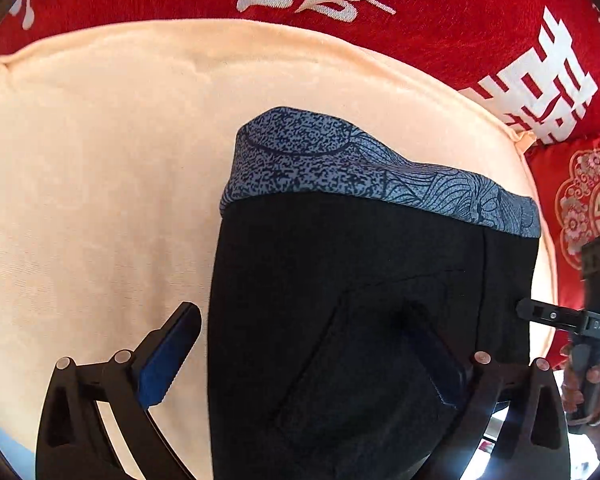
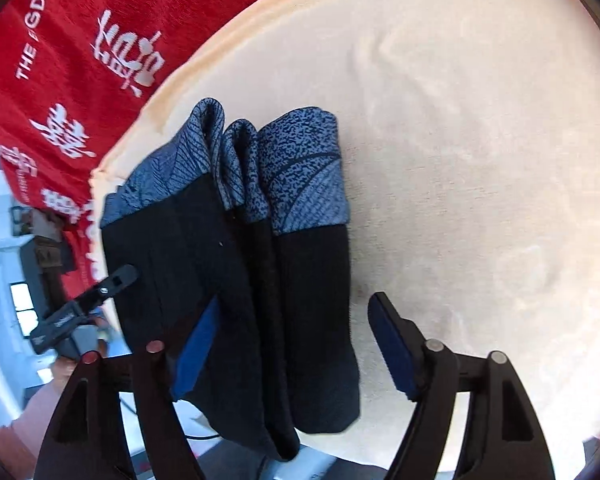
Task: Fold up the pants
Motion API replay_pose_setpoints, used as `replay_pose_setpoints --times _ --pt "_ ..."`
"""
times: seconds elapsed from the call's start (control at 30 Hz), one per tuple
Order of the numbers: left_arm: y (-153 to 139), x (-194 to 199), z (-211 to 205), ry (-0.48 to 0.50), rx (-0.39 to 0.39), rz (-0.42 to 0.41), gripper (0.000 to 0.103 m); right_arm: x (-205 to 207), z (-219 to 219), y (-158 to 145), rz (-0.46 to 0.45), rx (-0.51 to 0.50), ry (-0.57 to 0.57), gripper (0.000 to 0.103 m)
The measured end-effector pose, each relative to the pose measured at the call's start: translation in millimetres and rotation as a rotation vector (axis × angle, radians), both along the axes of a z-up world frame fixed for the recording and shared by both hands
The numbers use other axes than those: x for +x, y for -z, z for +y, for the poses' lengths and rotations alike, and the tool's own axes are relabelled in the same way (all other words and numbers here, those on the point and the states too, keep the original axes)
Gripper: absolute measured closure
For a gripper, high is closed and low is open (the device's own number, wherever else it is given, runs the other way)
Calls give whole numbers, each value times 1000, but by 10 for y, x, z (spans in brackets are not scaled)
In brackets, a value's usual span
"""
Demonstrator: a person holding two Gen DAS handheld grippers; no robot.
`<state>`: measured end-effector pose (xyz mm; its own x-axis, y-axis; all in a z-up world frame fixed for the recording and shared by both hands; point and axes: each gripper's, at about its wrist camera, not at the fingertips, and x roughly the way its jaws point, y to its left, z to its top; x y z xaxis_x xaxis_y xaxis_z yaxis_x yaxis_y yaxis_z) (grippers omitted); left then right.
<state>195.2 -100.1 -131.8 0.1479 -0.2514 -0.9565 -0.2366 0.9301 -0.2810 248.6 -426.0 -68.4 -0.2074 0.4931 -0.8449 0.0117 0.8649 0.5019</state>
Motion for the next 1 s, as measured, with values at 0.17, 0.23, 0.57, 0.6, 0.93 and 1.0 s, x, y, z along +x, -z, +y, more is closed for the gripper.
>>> replay_pose_setpoints --times 0.17,0.23,0.57,0.6,0.93,1.0 --pt "-258 -110 -97 44 154 -3 1 -140 -15 -306 -64 -166 -29 22" --pt "-359 -172 -144 56 196 4 1 -229 -8 -448 -85 -215 -27 20" --pt "-1094 -578 -542 79 311 -28 1 -670 203 -1152 -195 -345 -20 0" --pt "-1148 -610 -560 82 315 -22 1 -703 246 -1210 -195 -346 -21 0" --pt "-1553 -845 -654 88 360 27 1 -947 551 -1765 -190 -393 -62 0" --pt "-1572 -897 -646 83 359 38 1 -963 595 -1824 -191 -399 -65 0"
